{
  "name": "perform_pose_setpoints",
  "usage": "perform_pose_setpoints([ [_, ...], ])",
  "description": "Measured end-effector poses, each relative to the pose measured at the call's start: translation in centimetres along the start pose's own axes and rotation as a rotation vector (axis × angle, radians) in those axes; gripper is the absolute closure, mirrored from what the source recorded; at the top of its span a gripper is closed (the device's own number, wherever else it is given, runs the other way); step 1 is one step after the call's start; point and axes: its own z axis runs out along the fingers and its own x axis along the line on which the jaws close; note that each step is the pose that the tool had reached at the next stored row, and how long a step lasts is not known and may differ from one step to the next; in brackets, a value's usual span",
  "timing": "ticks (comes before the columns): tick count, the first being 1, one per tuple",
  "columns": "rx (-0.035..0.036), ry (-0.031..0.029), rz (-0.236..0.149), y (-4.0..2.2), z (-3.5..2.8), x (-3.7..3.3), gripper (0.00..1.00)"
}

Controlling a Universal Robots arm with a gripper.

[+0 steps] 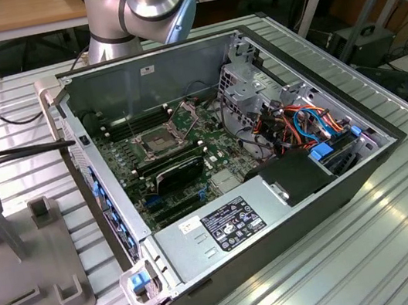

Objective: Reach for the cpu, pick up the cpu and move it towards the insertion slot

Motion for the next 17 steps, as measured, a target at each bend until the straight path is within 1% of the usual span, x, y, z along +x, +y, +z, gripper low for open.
perform_pose_setpoints([
  [7, -0.0008, 0.0001, 0.0, 0.0, -0.03, 0.0, 0.45],
  [12, -0.0057, 0.0006, 0.0, 0.01, -0.26, 0.0, 0.45],
  [17, -0.0079, 0.0008, 0.0, 0.02, -0.48, 0.0, 0.45],
])
